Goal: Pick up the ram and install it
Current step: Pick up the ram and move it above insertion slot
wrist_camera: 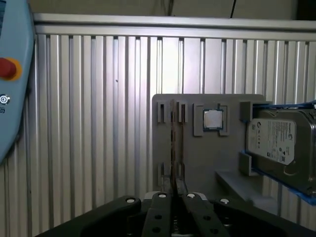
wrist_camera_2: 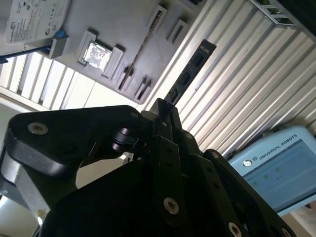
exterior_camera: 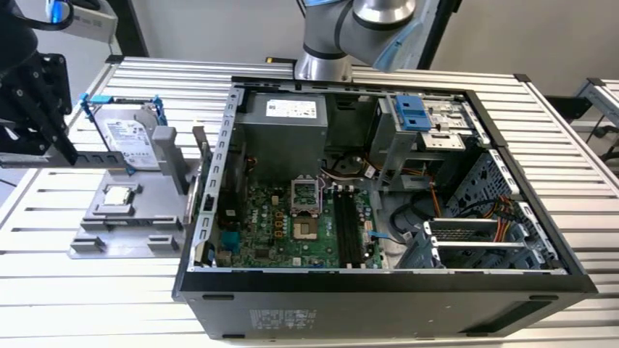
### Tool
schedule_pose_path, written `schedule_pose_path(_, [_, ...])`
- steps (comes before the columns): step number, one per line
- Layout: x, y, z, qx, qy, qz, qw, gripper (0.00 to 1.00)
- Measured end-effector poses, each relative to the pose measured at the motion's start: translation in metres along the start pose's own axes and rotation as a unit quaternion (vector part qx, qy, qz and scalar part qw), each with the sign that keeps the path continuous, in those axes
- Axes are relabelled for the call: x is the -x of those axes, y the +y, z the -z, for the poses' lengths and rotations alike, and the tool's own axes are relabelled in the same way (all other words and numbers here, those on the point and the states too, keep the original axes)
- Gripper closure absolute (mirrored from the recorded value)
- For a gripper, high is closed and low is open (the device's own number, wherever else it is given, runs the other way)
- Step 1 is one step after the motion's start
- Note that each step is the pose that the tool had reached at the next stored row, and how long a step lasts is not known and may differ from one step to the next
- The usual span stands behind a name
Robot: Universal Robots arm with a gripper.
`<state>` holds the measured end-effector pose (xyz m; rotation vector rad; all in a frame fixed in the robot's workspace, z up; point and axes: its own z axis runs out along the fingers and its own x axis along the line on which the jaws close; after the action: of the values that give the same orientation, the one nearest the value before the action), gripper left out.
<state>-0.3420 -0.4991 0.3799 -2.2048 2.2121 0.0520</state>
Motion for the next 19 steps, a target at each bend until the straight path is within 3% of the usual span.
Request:
schedule_pose_path(6, [0.0001,-0.0013,0.0018,0.0001,0.0001,0.0,1.0,1.0])
schedule_pose_path(19, [0.0002,-0.0388,0.0021,0.0004,0.0001,0.0,1.0,1.0])
